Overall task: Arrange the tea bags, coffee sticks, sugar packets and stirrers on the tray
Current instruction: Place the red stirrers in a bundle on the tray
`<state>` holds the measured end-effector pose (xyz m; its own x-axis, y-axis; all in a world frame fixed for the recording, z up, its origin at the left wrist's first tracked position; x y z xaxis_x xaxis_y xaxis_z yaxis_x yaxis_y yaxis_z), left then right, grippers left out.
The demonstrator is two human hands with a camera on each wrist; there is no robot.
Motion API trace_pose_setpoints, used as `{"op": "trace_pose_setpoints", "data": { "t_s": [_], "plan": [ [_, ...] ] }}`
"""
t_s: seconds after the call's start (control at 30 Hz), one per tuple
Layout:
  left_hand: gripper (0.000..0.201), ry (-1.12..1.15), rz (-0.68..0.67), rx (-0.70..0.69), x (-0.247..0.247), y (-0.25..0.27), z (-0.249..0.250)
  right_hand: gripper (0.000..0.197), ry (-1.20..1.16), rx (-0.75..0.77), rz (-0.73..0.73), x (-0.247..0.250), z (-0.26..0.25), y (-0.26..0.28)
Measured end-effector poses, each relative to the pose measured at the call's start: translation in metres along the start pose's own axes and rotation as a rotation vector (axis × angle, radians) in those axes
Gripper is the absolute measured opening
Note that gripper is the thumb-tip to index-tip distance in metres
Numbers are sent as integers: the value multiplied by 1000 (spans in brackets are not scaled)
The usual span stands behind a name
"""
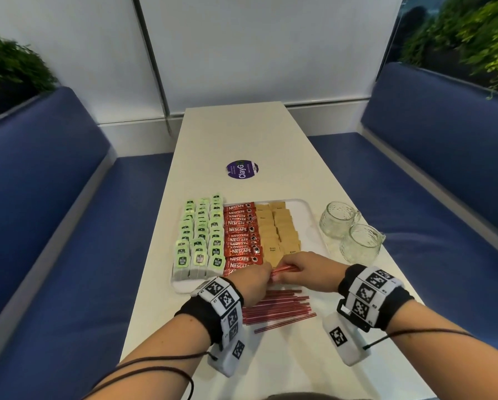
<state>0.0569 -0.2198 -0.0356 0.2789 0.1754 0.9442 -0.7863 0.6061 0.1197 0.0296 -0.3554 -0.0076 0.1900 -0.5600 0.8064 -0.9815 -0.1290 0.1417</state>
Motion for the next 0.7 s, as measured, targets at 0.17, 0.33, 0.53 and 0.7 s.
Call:
{"op": "trace_pose_setpoints", "data": {
  "t_s": [0.17, 0.33, 0.53, 0.7],
  "plan": [
    [29, 91, -106, 29, 7, 1, 4, 27, 87, 84, -26, 11, -10, -5],
    [25, 342, -102, 104, 22, -2, 1, 34, 199, 164, 159, 32, -16, -17],
    [18, 1500, 184, 514, 47, -13, -16, 107, 104, 168, 594, 49, -23, -17],
    [21, 1876, 267, 691, 57, -15, -29, 127, 72, 201, 460, 29, -26, -16]
  ]
}}
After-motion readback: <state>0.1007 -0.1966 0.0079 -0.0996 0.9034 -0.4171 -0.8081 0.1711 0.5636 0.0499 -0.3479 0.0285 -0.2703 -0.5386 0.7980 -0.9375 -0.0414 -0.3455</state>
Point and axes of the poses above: each hand's wrist, its own y-axis away from the middle knuckle, its own x-axis out of the back of the hand, z = x × y, the point moved 4 cm from there along -y, towards the middle knuckle, and after that the axes turned 15 degrees about z, right-handed, at the moved point
